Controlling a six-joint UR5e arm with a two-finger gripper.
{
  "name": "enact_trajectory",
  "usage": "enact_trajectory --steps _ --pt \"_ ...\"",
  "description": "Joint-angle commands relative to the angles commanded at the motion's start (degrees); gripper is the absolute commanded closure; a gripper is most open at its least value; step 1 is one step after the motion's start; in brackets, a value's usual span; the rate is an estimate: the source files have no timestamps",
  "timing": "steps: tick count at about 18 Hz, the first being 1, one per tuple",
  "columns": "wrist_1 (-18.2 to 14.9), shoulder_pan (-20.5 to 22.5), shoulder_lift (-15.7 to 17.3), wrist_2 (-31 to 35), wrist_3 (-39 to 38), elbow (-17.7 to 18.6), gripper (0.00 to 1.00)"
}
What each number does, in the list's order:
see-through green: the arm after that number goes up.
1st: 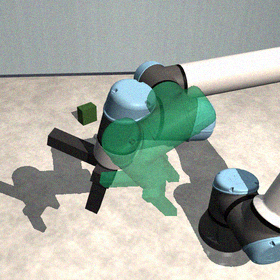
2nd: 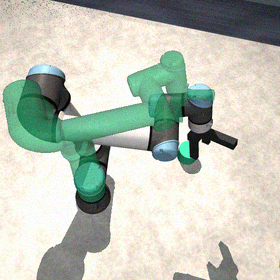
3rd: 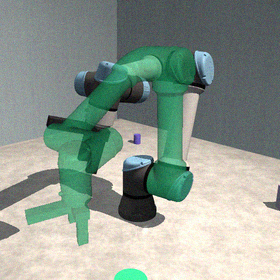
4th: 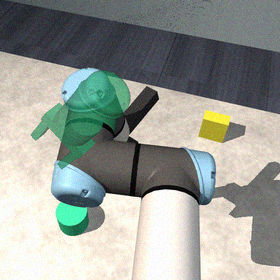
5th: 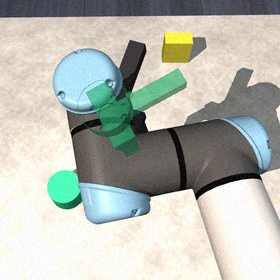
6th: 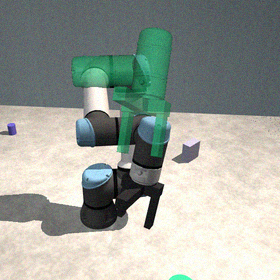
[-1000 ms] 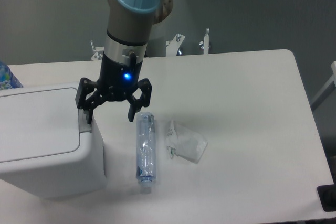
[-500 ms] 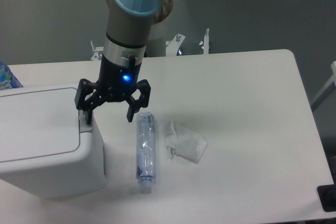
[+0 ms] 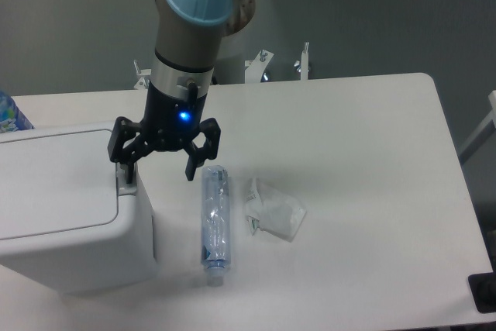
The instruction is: Open the trash can
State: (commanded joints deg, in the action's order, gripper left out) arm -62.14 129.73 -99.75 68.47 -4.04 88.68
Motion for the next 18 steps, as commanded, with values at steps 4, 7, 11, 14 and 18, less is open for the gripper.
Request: enact_trajectory --steps 4,7,11,14,18 --pt "0.09 -0.09 -0.18 0.00 0.09 0.00 0.00" --pt "0.00 -0.09 -0.26 0.09 0.18 0.00 0.00" --pt "0.09 -0.09 -0.18 0.09 0.09 -0.17 0.00" --pt "0.96 0.00 0.09 0.09 0.09 -0.70 0.00" --pt "2.99 0.09 0.53 0.17 0.09 -2.19 0.00"
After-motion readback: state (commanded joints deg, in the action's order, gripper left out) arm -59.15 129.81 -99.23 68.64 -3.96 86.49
